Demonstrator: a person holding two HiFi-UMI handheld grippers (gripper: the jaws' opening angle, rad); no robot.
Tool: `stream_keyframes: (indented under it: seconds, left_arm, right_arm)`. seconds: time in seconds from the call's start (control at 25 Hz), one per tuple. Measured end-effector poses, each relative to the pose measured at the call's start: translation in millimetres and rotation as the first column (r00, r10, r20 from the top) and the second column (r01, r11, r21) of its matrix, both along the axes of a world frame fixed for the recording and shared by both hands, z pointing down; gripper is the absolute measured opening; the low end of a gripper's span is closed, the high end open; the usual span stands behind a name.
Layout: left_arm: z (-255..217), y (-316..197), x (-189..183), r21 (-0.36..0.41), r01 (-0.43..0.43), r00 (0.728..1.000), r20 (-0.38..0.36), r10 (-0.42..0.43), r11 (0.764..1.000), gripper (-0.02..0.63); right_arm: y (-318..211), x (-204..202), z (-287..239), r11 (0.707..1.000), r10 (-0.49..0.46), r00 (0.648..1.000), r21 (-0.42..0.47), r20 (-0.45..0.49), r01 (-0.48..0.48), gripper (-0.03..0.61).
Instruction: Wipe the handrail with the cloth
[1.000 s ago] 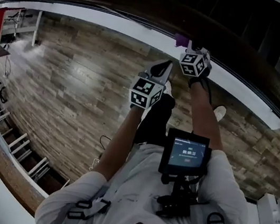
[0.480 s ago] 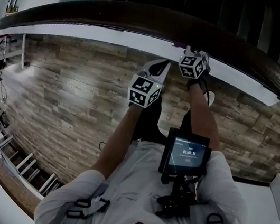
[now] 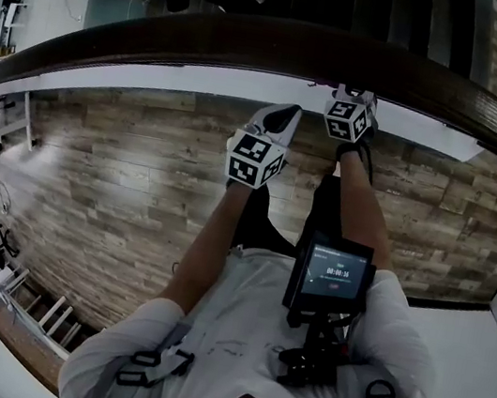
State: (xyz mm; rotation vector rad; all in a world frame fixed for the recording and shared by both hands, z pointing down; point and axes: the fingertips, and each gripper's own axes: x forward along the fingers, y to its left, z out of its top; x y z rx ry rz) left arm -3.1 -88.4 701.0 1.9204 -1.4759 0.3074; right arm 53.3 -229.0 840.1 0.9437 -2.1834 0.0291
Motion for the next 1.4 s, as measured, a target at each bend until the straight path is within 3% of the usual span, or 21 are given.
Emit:
stream_keyframes:
  seconds: [0.2,0.44,0.84,1.28,1.4]
  left_arm:
    - [-1.0,-18.4,29.9,0.006,-0.053,0.999,-0.012,0.053,0.999,0.000]
    - [7.3,-52.0,119.6,0.013,-0.116,0.993,-0.012,0.117,0.993,0.000]
    - [13.7,-93.4,203.0,0.030,-0.207,0.978,-0.022,0.208,0.978,0.000]
    - [15.7,-118.0,266.4,0.042,-0.254,0.967,-0.021,0.255,0.966,0.000]
    - [9.6,-116.4,280.5,0.056,-0.274,0.962,-0.004,0.275,0.960,0.000]
  right_arm:
    - [-20.7,40.2,-6.2,0.998,0.058,0.998,0.017,-0.009,-0.057,0.046]
    - [-57.5,144.9,-5.3,0.990,0.133,0.991,0.046,-0.007,-0.133,0.046]
    - [-106.3,269.0,-6.6,0.954,0.292,0.956,0.072,-0.012,-0.291,0.046]
    - [-169.1,455.5,-8.9,0.848,0.529,0.847,0.061,-0.049,-0.526,0.048]
    - [-182.9,506.1,-10.6,0.799,0.601,0.798,0.034,-0.038,-0.600,0.048]
